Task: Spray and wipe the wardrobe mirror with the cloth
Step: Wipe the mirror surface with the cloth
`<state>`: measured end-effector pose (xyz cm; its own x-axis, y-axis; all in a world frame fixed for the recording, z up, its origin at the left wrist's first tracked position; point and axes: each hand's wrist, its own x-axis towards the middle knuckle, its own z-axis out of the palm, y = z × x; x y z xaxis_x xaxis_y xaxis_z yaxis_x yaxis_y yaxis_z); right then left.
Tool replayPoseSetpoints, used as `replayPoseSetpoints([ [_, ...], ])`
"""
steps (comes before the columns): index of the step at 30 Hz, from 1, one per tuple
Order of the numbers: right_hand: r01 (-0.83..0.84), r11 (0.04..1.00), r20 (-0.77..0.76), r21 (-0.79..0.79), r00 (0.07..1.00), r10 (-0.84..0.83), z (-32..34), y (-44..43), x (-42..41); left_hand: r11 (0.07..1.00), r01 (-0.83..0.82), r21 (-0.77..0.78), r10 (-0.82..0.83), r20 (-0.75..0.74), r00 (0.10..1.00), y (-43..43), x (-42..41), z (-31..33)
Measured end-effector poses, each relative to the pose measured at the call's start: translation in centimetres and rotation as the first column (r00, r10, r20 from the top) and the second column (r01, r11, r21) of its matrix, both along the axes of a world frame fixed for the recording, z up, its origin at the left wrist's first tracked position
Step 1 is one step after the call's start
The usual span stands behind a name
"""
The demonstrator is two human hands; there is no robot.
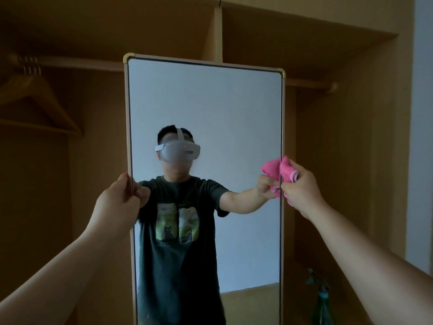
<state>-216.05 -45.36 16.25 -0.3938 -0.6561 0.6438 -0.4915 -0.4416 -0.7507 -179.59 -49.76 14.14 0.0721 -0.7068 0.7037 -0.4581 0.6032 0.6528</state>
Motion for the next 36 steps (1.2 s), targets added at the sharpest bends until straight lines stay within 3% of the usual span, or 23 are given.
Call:
replayPoseSetpoints([
  [13,0.117,0.993,0.002,-0.014,0.993,-0.117,-3.2,0.6,1.7,0.994,0.102,0.043,-0.102,-0.008,0.995,-0.5,0.6,-3.7],
  [24,0.110,0.985,0.026,0.136,0.993,-0.115,-7.5,0.5,1.2,0.996,0.054,0.067,-0.055,0.015,0.998,-0.7,0.7,-7.3],
  [36,0.085,0.962,0.029,0.260,0.995,-0.096,-12.3,-0.1,-0.1,0.958,0.148,0.244,-0.141,-0.047,0.989,-0.4,1.3,-12.2],
])
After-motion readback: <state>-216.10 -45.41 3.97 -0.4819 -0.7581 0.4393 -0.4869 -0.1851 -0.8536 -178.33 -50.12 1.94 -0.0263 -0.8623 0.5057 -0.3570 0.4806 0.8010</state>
